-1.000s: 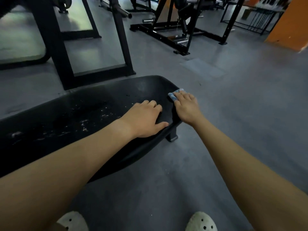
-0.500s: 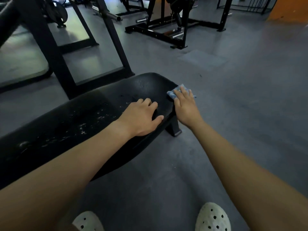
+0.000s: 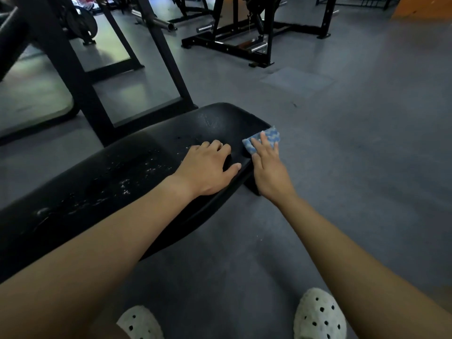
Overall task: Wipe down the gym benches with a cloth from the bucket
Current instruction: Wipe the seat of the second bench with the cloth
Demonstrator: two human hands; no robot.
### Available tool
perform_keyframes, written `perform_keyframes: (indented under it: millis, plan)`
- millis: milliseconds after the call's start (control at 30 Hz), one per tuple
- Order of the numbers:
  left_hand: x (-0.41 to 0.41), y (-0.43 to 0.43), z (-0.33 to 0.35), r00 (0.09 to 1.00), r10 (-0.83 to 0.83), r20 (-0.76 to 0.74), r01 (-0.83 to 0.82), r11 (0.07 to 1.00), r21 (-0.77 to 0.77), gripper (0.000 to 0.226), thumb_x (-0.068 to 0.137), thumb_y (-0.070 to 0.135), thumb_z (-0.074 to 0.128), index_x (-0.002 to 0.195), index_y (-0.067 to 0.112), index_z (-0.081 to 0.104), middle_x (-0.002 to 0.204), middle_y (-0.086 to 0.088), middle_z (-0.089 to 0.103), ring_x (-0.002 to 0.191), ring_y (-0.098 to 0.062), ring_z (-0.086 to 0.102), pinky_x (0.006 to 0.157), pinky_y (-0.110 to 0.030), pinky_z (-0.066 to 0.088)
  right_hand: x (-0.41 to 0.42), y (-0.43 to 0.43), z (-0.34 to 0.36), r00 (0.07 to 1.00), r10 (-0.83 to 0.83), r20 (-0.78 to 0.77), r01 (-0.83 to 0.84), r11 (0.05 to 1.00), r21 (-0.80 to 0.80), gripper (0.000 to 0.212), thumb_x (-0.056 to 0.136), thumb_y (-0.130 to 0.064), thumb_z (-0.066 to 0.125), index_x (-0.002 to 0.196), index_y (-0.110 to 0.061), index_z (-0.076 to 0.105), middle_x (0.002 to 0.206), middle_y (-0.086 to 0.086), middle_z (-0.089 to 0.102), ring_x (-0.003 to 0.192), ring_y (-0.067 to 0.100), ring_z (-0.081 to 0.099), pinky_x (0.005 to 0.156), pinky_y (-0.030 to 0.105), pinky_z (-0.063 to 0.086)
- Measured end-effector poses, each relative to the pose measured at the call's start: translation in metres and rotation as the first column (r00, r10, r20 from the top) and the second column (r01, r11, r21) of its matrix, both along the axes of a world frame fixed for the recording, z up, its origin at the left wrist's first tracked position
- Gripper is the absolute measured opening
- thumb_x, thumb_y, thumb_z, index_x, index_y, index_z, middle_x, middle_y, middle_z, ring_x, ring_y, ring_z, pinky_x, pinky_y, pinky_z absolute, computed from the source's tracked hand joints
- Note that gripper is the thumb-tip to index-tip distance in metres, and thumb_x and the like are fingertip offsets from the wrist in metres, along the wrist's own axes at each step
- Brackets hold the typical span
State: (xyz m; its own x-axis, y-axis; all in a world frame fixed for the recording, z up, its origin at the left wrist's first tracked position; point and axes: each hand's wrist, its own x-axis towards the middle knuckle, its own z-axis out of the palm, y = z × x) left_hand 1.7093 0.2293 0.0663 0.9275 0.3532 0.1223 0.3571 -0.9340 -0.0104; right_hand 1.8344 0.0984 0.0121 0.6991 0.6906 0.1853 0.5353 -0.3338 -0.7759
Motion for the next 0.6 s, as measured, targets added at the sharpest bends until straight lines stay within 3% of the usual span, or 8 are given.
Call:
perform_keyframes:
  millis: [233, 433, 600]
  plan:
    - [0.0, -0.001, -0.004, 0.999, 0.025, 0.029, -0.024, 0.999, -0.029, 0.054, 0.1, 0.062, 0.039, 0.128, 0.02, 0.058, 0.129, -0.002, 0.061, 0.118, -0.025, 0.058, 0.107, -0.045, 0.041, 0.022, 0.021, 0.016, 0.995, -0.057, -0.085, 0.053, 0.997, -0.058, 0.045, 0.108, -0.015, 0.03, 0.152, -0.013, 0.038, 0.17, 0.004, -0.001, 0.155, 0.035, 0.006, 0.121, 0.051, 0.024]
    - [-0.001, -0.002, -0.006, 0.997, 0.037, 0.063, -0.033, 0.998, -0.059, 0.058, 0.101, 0.061, 0.04, 0.138, 0.02, 0.056, 0.147, -0.003, 0.055, 0.138, -0.022, 0.049, 0.122, -0.051, 0.026, -0.041, -0.01, -0.015, 0.993, 0.055, -0.103, -0.039, 0.987, 0.155, 0.05, 0.111, -0.029, 0.029, 0.161, -0.029, 0.022, 0.169, -0.014, -0.006, 0.156, 0.013, -0.01, 0.126, 0.031, 0.005]
    - [-0.01, -0.01, -0.005, 0.995, -0.007, 0.103, 0.012, 0.999, -0.049, 0.054, 0.102, 0.056, 0.046, 0.142, 0.02, 0.057, 0.157, -0.005, 0.045, 0.148, -0.021, 0.036, 0.124, -0.047, 0.024, -0.023, -0.004, -0.013, 0.994, 0.036, -0.103, -0.024, 0.994, 0.11, 0.05, 0.112, -0.03, 0.029, 0.161, -0.031, 0.02, 0.17, -0.01, -0.002, 0.156, 0.018, -0.004, 0.124, 0.034, 0.013]
